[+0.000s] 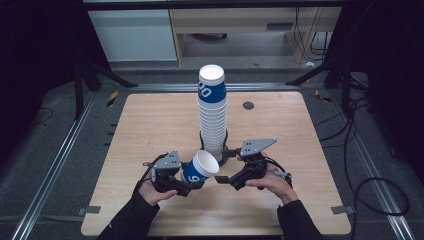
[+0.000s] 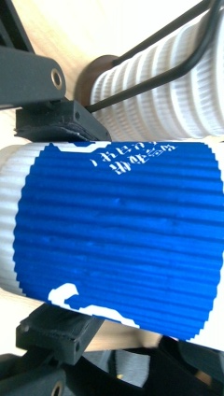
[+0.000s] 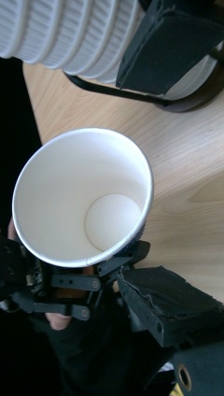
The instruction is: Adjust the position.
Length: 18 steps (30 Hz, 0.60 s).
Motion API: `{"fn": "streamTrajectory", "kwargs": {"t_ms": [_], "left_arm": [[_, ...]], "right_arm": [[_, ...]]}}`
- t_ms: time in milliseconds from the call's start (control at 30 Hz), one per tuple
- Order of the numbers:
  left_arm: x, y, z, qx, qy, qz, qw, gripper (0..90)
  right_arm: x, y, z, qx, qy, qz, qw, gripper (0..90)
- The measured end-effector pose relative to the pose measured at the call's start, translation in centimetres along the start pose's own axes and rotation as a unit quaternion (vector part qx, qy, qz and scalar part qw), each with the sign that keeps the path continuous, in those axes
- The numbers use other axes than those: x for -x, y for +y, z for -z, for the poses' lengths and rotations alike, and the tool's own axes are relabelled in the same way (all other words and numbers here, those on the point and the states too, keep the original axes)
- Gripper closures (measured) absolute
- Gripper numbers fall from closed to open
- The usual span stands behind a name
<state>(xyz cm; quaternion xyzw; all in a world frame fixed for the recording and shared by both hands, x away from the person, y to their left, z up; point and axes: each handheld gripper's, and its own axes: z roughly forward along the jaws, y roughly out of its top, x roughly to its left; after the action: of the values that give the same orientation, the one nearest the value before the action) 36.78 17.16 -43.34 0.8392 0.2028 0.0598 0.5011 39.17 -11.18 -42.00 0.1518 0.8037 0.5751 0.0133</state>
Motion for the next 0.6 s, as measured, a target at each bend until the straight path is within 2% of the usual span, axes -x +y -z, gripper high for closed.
{"fn": "streamTrajectory", "kwargs": {"t_ms": [133,233,400,600], "left_arm": [[0.4,0.3,0.0,0.019,0.006,-0.004,0.9998,25.5],[0.9,0.4,-0.2,0.024,0.006,-0.009,0.9997,25.5],[1.5,0.5,-0.8,0.025,-0.001,-0.016,0.9996,25.5],[2.0,0.7,-1.2,0.028,0.002,-0.022,0.9993,25.5]], "right_arm": [[-0.2,0.2,-0.2,0.017,0.008,-0.009,0.9998,8.3],[-0.4,0.3,-0.4,0.027,0.019,-0.012,0.9994,8.5],[-0.8,0.4,-1.1,0.025,0.028,-0.012,0.9992,8.7],[-0.9,0.3,-1.6,0.026,0.036,-0.023,0.9987,10.6]]}}
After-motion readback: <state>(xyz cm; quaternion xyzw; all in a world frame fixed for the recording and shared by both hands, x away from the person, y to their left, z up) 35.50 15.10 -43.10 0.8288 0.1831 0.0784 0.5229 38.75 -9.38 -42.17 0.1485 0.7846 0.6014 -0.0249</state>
